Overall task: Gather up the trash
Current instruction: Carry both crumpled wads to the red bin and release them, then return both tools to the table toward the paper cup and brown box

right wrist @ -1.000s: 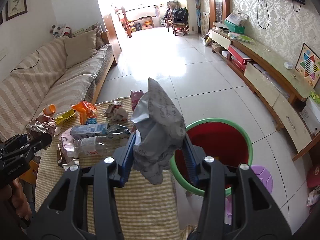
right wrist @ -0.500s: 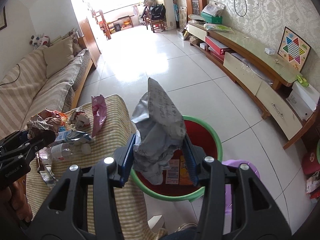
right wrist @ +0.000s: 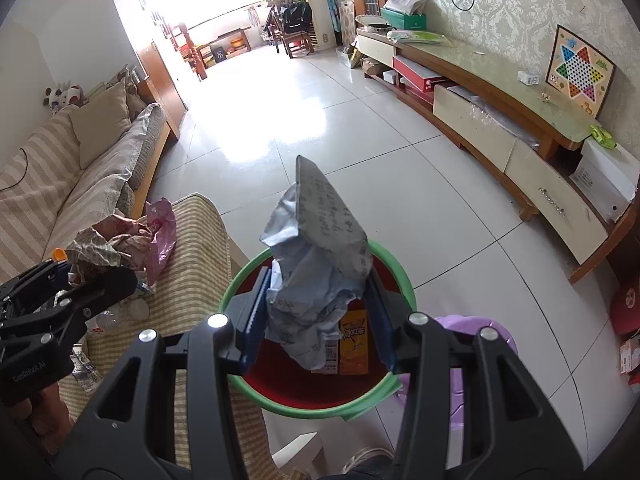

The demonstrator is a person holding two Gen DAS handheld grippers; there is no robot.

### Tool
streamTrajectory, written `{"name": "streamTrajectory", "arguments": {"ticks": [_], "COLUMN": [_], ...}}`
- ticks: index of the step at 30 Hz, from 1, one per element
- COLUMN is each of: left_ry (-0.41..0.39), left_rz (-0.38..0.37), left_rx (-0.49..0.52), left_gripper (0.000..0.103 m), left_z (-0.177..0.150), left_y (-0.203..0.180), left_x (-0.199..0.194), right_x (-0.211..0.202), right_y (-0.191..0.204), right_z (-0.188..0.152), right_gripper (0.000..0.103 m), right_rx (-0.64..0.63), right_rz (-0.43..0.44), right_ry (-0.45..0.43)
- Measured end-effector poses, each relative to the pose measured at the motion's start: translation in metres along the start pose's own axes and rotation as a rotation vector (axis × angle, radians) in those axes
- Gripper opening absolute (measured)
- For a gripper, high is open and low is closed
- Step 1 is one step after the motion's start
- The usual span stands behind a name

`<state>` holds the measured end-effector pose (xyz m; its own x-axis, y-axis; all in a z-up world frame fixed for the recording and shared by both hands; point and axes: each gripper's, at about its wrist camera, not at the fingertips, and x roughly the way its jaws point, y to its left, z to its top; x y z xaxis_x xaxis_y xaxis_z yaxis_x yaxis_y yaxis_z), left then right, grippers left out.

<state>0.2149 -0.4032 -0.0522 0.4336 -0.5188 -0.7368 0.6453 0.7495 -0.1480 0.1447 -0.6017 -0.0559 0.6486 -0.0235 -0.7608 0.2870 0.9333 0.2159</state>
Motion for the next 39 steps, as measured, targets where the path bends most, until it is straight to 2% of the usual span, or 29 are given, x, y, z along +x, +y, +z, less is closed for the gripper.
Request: {"name": "streamTrajectory", "arguments": {"ticks": [10, 15, 17, 19, 21, 22, 26, 33, 39], "left_ry": [0.028, 0.028, 0.022, 0.023, 0.025, 0.025, 0.023, 0.006, -0.009], "left_rz": [-0.040, -0.055, -0.048, -0.051, -0.059, -0.063, -0.074, -0.051, -0.012], "left_rx": [0.011, -0.008, -0.011, -0.012, -0.018, -0.021, -0.026, -0.038, -0.053], "left_gripper": [0.047, 0.061, 0.069, 0.070, 0.077, 0.080, 0.086, 0.095, 0.095], "left_z": [-0.001, 0.000, 0.000, 0.000, -0.002, -0.003, -0.005, -0.007, -0.010], "left_y": [-0.011, -0.008, -0.007, -0.006, -0.004, -0.003, -0.001, 0.008, 0.019], "left_x": [0.022, 0.025, 0.025, 0.025, 0.025, 0.024, 0.022, 0.011, -0.007], "right_x": [0.013, 0.018, 0.018, 0.017, 0.017, 0.016, 0.016, 0.008, -0.009], "right_y": [-0.011, -0.012, -0.012, -0.011, -0.010, -0.009, -0.008, -0.001, 0.011], "right_z": [0.003, 0.004, 0.006, 0.008, 0.008, 0.008, 0.008, 0.012, 0.013], "right_gripper": [0.045, 0.048, 0.053, 0.067, 0.080, 0.082, 0.090, 0.095, 0.098], "right_rx": [0.014, 0.008, 0.000, -0.004, -0.008, -0.010, -0.012, -0.015, -0.023], "right_rz": [0.004, 0.003, -0.004, -0.013, -0.020, -0.023, -0.026, -0.034, -0.046], "right_ry": [0.012, 0.027, 0.024, 0.018, 0.014, 0.009, 0.006, -0.011, -0.044]}}
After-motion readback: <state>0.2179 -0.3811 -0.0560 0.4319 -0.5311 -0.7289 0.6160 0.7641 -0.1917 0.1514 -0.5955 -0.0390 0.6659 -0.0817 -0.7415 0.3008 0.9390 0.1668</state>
